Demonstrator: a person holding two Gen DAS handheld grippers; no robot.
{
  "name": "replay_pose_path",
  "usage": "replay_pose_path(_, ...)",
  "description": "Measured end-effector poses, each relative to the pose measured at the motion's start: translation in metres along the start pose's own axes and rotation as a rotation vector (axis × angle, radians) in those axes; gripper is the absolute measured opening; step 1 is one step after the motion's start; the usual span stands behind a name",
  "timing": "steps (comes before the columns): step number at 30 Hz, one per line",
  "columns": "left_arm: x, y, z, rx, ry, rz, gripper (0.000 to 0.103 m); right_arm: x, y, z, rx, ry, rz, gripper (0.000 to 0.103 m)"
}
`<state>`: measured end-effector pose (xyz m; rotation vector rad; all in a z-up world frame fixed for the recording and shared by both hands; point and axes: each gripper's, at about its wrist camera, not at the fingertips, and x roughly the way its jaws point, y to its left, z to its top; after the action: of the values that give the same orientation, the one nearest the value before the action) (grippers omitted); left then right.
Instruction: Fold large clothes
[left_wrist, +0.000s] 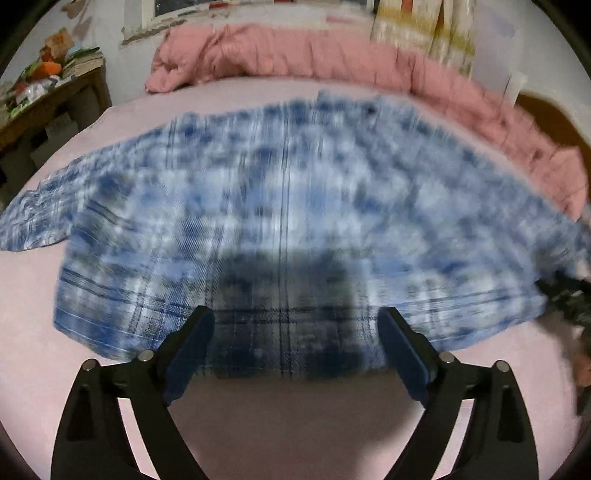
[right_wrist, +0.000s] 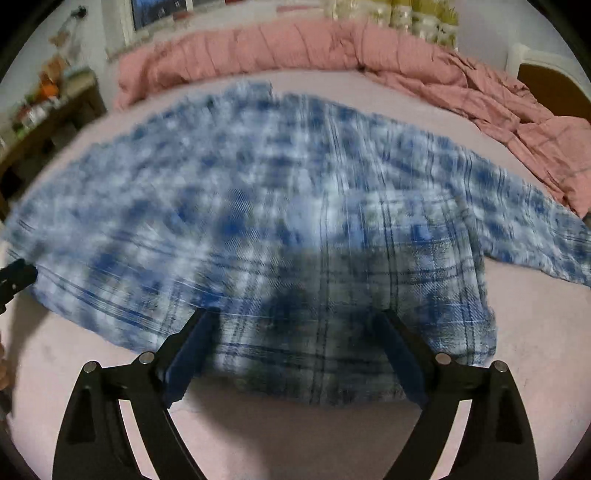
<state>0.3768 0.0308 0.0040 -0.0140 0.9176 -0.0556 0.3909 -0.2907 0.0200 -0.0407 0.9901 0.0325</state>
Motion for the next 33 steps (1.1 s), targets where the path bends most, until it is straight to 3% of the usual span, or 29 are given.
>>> replay_pose_path(3,0.001,-0.006,-0.001,0.028,-0.011,0.044,0.098,0.007,0.008,0.000,-0.031,-0.009,-0.068,0.103)
replay_pose_path(4,0.001,-0.005,-0.001,0.025,-0.007,0.044,0.100,0.009,0.009,0.000,-0.034,-0.011,-0.085,0.103)
replay_pose_path(9,0.002,-0.005,0.000,0.019,-0.004,0.052,0.102,0.011,-0.005,0.001,0.023,0.006,-0.010,0.103)
replay_pose_path(18,0.001,-0.003,0.004,0.018,-0.032,0.060,0.102,0.008,-0.004,0.000,0.016,-0.013,-0.033,0.103)
replay_pose_path(24,-0.045,0.009,0.007,-0.044,-0.307,0.109,0.102,-0.021,0.005,0.001,-0.038,-0.146,-0.168,0.103)
replay_pose_path(27,-0.059,0.014,0.007,-0.059,-0.401,0.073,0.102,-0.032,0.003,0.003,-0.038,-0.203,-0.160,0.103)
replay_pose_path(30,-0.068,0.007,0.004,-0.043,-0.493,0.150,0.102,-0.040,0.001,0.005,-0.042,-0.241,-0.163,0.103)
replay_pose_path(33,-0.075,0.001,-0.001,-0.010,-0.564,0.140,0.102,-0.049,-0.001,0.005,-0.028,-0.294,-0.182,0.103)
